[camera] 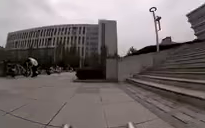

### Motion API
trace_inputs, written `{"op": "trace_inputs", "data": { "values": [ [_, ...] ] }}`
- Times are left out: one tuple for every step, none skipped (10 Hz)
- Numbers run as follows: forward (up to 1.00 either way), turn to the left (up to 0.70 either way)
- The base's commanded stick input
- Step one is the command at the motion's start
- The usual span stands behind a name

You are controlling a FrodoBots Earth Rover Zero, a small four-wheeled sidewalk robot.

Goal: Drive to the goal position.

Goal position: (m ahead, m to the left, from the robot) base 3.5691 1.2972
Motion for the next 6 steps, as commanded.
{"op": "trace_inputs", "data": {
  "values": [
    [0.70, 0.00],
    [0.70, 0.00],
    [0.70, 0.00],
    [0.70, 0.00],
    [0.70, 0.00],
    [0.70, 0.00]
  ]
}}
